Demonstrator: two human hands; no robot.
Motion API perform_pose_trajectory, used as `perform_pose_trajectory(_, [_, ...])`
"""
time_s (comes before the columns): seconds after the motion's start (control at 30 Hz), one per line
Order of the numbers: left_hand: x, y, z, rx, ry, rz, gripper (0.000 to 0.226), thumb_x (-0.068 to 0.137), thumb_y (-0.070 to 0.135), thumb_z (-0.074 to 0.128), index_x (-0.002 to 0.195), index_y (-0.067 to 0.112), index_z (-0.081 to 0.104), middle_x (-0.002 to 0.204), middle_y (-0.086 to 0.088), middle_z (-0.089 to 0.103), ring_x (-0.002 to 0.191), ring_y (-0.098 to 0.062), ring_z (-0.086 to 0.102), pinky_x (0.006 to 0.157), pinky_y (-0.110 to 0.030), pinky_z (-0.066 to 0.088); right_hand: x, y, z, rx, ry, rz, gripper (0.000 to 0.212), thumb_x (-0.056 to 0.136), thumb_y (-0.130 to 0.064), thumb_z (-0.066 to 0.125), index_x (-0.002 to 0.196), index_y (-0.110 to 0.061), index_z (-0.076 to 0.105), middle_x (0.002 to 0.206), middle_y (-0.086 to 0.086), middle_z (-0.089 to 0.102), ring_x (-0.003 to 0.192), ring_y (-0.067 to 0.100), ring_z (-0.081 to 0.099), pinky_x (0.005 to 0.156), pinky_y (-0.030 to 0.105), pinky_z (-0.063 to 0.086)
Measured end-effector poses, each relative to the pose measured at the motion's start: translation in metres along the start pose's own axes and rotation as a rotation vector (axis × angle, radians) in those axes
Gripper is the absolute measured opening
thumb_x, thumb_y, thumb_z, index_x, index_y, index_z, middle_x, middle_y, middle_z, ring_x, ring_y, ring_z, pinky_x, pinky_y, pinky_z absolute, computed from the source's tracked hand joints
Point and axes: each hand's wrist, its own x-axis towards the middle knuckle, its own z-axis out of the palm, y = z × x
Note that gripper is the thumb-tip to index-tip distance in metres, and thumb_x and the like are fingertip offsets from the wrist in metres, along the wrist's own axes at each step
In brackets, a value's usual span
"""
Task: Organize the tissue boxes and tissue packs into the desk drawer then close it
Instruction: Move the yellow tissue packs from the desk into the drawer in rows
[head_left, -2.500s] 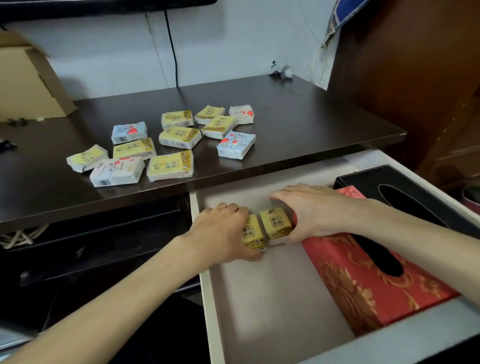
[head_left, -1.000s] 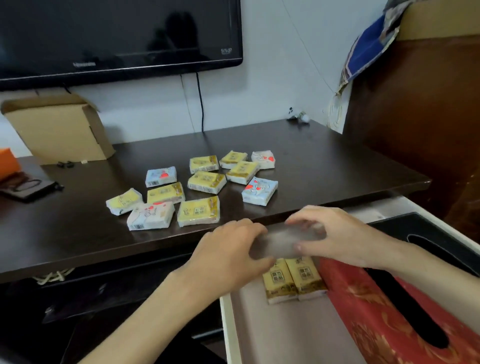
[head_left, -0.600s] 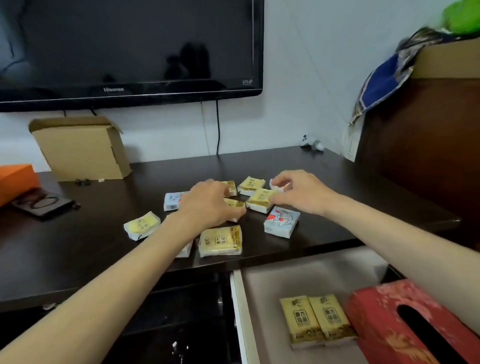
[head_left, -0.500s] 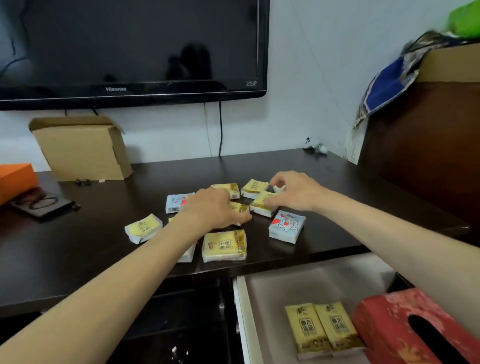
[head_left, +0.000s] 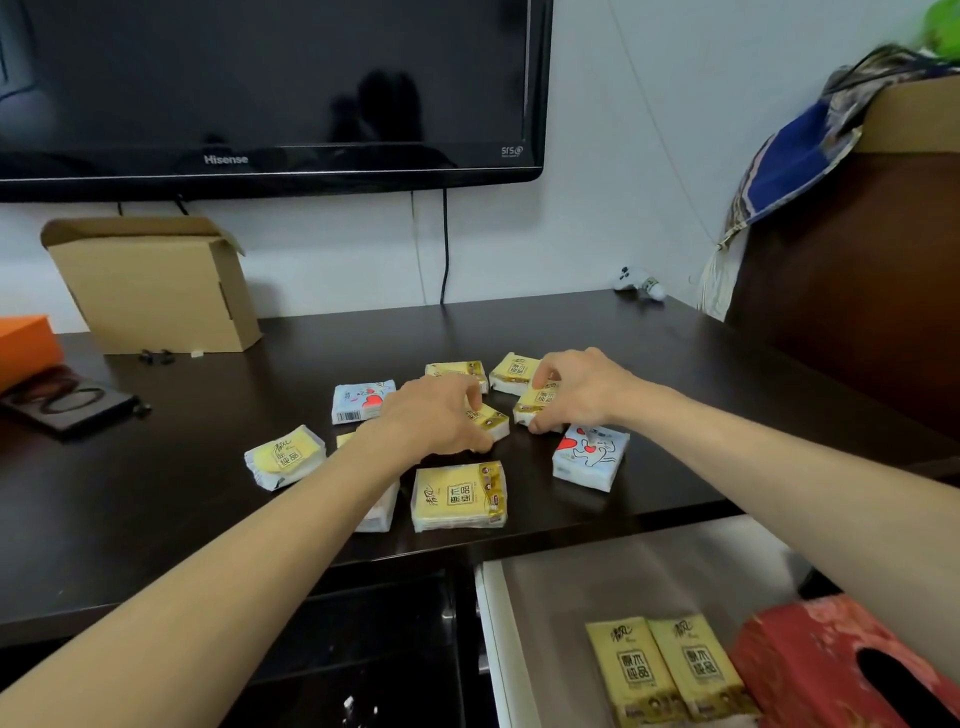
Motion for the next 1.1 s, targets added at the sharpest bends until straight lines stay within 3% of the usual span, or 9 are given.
perform_pose_trajectory(0.23, [-0.007, 0.005, -0.007, -0.033, 0.132, 0.04, 0.044, 0.068, 0.049, 0.079, 0.101, 0.038, 0.053, 0.098, 0.011, 0.052, 0.087, -0.013, 0.048, 0.054, -0.025, 0.031, -0.022, 0.004, -0.014, 0.189, 0.115, -0.087, 0.068, 0.076, -0.038, 0.088, 0.135, -0.025, 0.057, 0.139, -0.002, 0.059, 0.123, 0.019, 0.054, 0.099, 0.043, 0.051])
perform_pose_trajectory(0.37, [-0.032, 0.013, -0.012, -0.14, 0.155, 0.071, 0.044, 0.069, 0.049, 0.077, 0.106, 0.039, 0.055, 0.106, 0.011, 0.055, 0.091, -0.013, 0.051, 0.066, -0.031, 0.04, -0.052, 0.017, -0.024, 0.299, 0.153, -0.155, 0.066, 0.074, -0.039, 0.09, 0.131, -0.028, 0.058, 0.125, -0.009, 0.061, 0.114, 0.013, 0.058, 0.089, 0.029, 0.049])
perform_pose_trajectory(0.47, [-0.064, 0.023, -0.012, -0.202, 0.153, 0.116, 0.046, 0.07, 0.05, 0.077, 0.11, 0.04, 0.057, 0.105, 0.012, 0.057, 0.085, -0.012, 0.054, 0.063, -0.031, 0.043, -0.087, 0.034, -0.023, 0.343, 0.169, -0.202, 0.065, 0.071, -0.046, 0.09, 0.127, -0.032, 0.06, 0.122, -0.015, 0.064, 0.111, 0.003, 0.061, 0.083, 0.017, 0.047])
perform_pose_trajectory(0.57, [-0.1, 0.039, -0.009, -0.232, 0.154, 0.192, 0.048, 0.069, 0.053, 0.076, 0.112, 0.043, 0.056, 0.112, 0.012, 0.058, 0.095, -0.013, 0.055, 0.075, -0.036, 0.049, -0.129, 0.051, -0.015, 0.36, 0.168, -0.23, 0.065, 0.067, -0.063, 0.084, 0.124, -0.042, 0.06, 0.122, -0.023, 0.065, 0.111, -0.007, 0.06, 0.082, 0.016, 0.049])
perform_pose_trajectory(0.67, [-0.138, 0.058, -0.001, -0.234, 0.122, 0.278, 0.054, 0.068, 0.06, 0.072, 0.116, 0.046, 0.052, 0.115, 0.021, 0.055, 0.103, -0.005, 0.051, 0.083, -0.035, 0.049, -0.17, 0.066, -0.002, 0.352, 0.156, -0.229, 0.066, 0.064, -0.075, 0.077, 0.122, -0.049, 0.06, 0.12, -0.03, 0.064, 0.114, -0.011, 0.058, 0.084, 0.017, 0.049])
perform_pose_trajectory(0.77, [-0.176, 0.073, 0.021, -0.248, 0.011, 0.338, 0.063, 0.066, 0.066, 0.071, 0.12, 0.053, 0.041, 0.108, 0.028, 0.053, 0.099, 0.004, 0.051, 0.083, -0.029, 0.051, -0.21, 0.084, 0.016, 0.328, 0.1, -0.233, 0.064, 0.065, -0.075, 0.078, 0.121, -0.055, 0.056, 0.123, -0.035, 0.061, 0.115, -0.012, 0.058, 0.088, 0.022, 0.051])
perform_pose_trajectory(0.87, [-0.205, 0.084, 0.052, -0.189, -0.079, 0.421, 0.072, 0.066, 0.067, 0.067, 0.126, 0.055, 0.03, 0.116, 0.028, 0.049, 0.107, 0.005, 0.046, 0.091, -0.029, 0.048, -0.246, 0.101, 0.034, 0.226, 0.006, -0.254, 0.067, 0.068, -0.071, 0.078, 0.127, -0.061, 0.046, 0.127, -0.038, 0.053, 0.119, -0.014, 0.052, 0.088, 0.016, 0.047])
perform_pose_trajectory(0.97, [-0.218, 0.091, 0.08, -0.112, -0.099, 0.486, 0.082, 0.072, 0.062, 0.066, 0.14, 0.044, 0.023, 0.134, 0.02, 0.044, 0.12, 0.0, 0.038, 0.1, -0.028, 0.041, -0.268, 0.109, 0.049, 0.066, -0.071, -0.329, 0.067, 0.071, -0.073, 0.073, 0.128, -0.06, 0.04, 0.126, -0.04, 0.045, 0.121, -0.014, 0.045, 0.089, 0.014, 0.042])
perform_pose_trajectory(1.1, [-0.223, 0.1, 0.101, -0.057, -0.124, 0.538, 0.078, 0.075, 0.056, 0.066, 0.141, 0.03, 0.032, 0.135, 0.012, 0.047, 0.12, -0.007, 0.039, 0.096, -0.035, 0.046, -0.279, 0.11, 0.053, -0.04, -0.117, -0.408, 0.049, 0.073, -0.077, 0.066, 0.112, -0.054, 0.047, 0.125, -0.034, 0.043, 0.129, -0.007, 0.036, 0.103, 0.019, 0.035])
